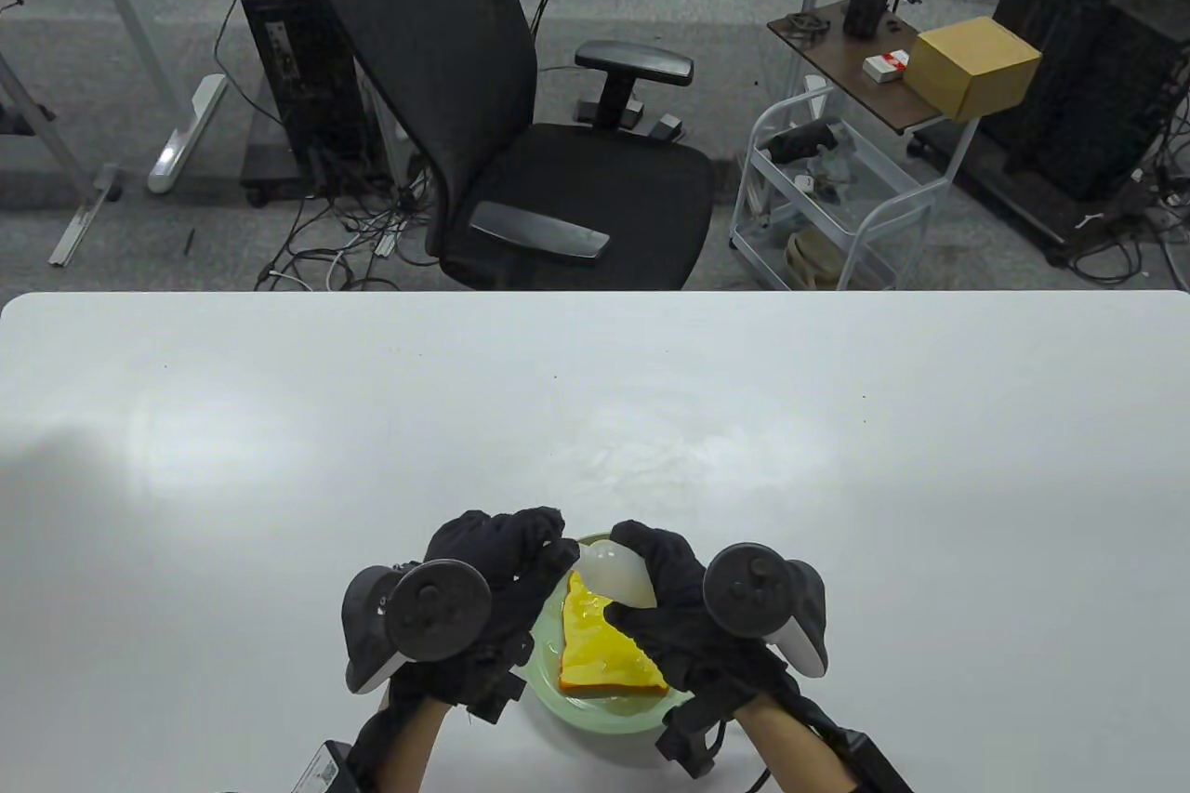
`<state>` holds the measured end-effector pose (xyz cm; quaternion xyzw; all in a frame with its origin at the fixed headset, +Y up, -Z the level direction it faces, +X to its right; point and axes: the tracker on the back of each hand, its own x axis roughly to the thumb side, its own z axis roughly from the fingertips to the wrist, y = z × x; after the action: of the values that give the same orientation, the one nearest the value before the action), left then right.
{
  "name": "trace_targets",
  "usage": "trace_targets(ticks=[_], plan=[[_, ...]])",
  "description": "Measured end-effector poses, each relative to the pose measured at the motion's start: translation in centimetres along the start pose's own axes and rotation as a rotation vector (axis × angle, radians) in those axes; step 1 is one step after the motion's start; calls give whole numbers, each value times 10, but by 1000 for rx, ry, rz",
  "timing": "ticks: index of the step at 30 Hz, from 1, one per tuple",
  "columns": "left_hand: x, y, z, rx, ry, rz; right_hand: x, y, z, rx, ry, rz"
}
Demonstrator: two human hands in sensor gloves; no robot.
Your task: Squeeze honey bottle to draw zigzag on toast
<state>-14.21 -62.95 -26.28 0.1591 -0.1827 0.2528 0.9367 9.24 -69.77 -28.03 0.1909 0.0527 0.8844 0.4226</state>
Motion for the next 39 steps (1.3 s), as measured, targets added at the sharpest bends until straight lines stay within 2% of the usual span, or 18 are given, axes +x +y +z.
trace_targets(ticks=[5,7,10,11,13,15,20,28,31,35,39], plan=[[10,0,1,-38,-107,-100,-4,0,-1,-8,14,-4],[13,0,2,-53,-108,-160,-2,-2,0,-13,2,-32],[12,-2,4,29,-68,-207,2,-1,1,-32,-16,0],[11,-3,4,49,-62,-199,3,-1,2,-33,-23,7],[10,-5,2,2,-48,-160,4,0,2,-35,-21,24],[9,-5,2,6,-57,-140,4,0,2,-39,-24,22],[16,-3,2,-35,-142,-233,3,-1,2,-47,-7,41],[9,1,3,18,-60,-152,7,-1,4,-65,-36,78],[13,0,2,-29,-77,-223,8,0,4,-84,-31,122],[19,2,4,-15,-148,-261,5,0,4,-82,-19,118],[13,6,5,-5,-72,-212,7,-3,5,-92,-28,88]])
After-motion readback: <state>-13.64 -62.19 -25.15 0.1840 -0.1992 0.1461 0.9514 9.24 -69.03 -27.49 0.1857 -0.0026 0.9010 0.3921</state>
